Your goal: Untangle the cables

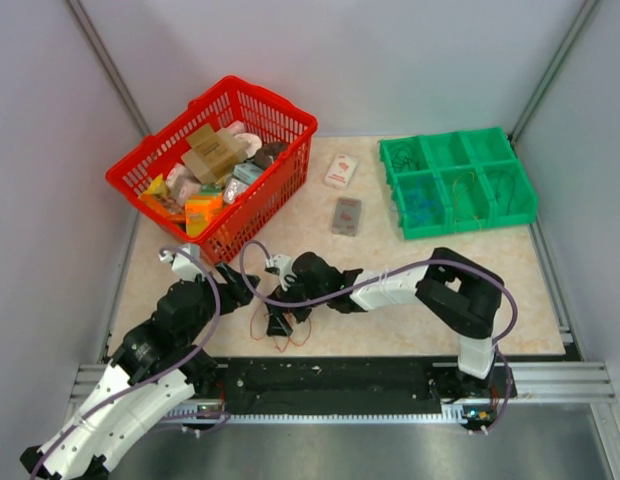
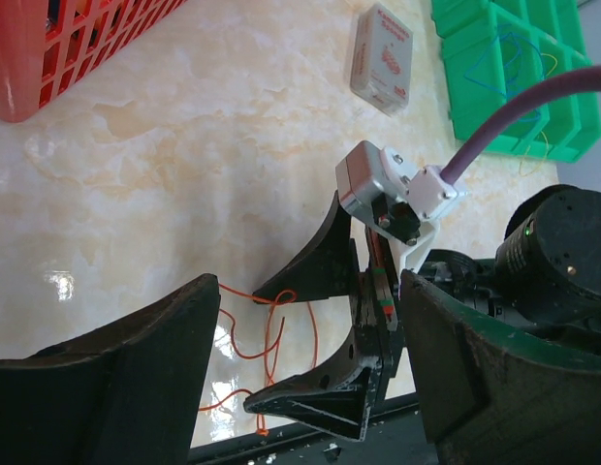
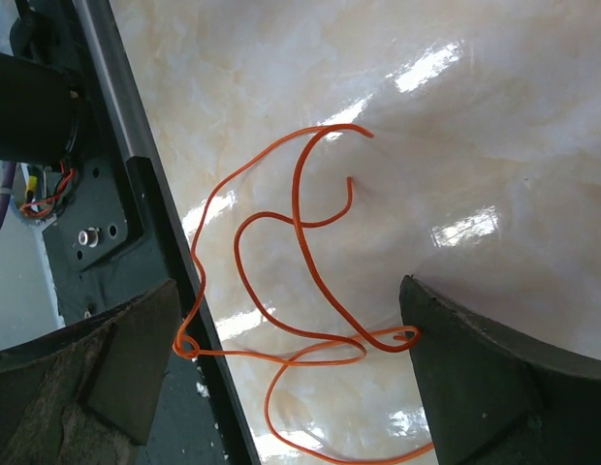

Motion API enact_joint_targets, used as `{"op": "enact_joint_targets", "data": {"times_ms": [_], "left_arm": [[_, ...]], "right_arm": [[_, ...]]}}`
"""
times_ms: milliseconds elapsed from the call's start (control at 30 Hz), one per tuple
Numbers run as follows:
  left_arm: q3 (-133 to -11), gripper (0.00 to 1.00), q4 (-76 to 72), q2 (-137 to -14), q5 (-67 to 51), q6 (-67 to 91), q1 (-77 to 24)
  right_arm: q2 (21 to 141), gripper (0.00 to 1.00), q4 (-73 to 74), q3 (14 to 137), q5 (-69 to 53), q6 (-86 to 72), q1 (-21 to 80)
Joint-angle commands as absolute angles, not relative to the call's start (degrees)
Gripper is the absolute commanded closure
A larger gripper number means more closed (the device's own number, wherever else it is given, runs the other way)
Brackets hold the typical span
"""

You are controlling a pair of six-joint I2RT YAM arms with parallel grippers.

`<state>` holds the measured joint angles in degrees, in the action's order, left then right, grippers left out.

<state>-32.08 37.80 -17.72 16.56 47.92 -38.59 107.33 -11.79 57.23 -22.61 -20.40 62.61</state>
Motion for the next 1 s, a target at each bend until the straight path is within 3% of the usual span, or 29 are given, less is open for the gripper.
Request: {"op": "enact_joint_targets", "data": {"times_ms": [0, 200, 367, 700, 967], "left_arm": [[-31.7, 0.21, 36.8, -17.2, 17.0, 48.2, -38.7], [-31.7, 0.21, 37.3, -17.1, 17.4, 48.3, -38.7], [-31.5, 0.21, 37.8, -17.0, 18.0, 49.3, -38.7], [-31.3, 0.21, 38.1, -17.1, 19.1, 49.7, -38.7], [-30.7, 0.2, 37.4, -17.7, 18.2, 49.2, -38.7]], "right_arm": [[106.3, 0.07, -11.8, 56.2, -20.2, -19.8, 64.6], [105.9, 0.11, -7.2, 56.3, -10.4, -18.4, 68.1], [104.9, 0.27, -2.0, 56.8, 3.9, -17.9, 70.2], [97.6, 1.0, -7.3, 50.6, 11.5, -19.2, 69.4], [88.6, 1.0, -13.9, 45.7, 2.0, -25.2, 58.4]]}}
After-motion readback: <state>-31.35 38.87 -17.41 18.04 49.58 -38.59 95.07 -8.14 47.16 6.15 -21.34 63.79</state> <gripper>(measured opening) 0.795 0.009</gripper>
